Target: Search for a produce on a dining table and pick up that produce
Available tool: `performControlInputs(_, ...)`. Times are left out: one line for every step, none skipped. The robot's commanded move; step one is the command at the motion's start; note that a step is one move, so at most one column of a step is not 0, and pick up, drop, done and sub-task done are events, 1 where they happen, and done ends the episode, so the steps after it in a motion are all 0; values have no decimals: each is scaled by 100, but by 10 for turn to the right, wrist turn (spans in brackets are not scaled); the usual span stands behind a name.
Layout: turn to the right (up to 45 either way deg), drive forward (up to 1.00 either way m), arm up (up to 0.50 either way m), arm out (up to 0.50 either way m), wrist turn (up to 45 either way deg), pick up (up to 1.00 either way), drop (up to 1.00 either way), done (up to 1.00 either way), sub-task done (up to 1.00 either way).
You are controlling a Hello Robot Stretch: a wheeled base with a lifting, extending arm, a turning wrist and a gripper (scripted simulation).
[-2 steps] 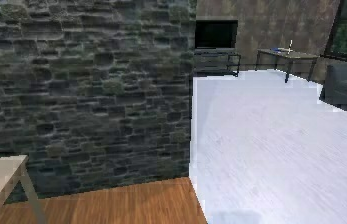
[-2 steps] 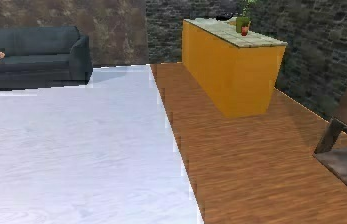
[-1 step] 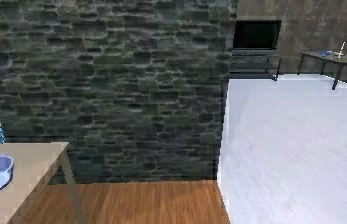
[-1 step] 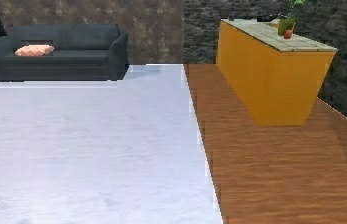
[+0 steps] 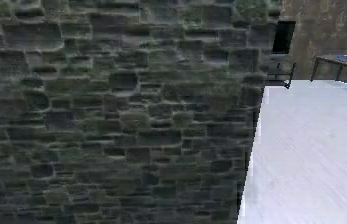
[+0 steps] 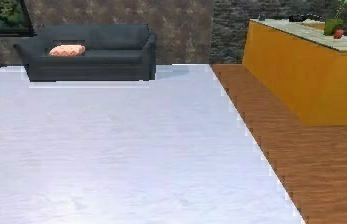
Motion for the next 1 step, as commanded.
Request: performControlInputs(-450, 0, 0, 0, 0, 0, 0, 0, 0)
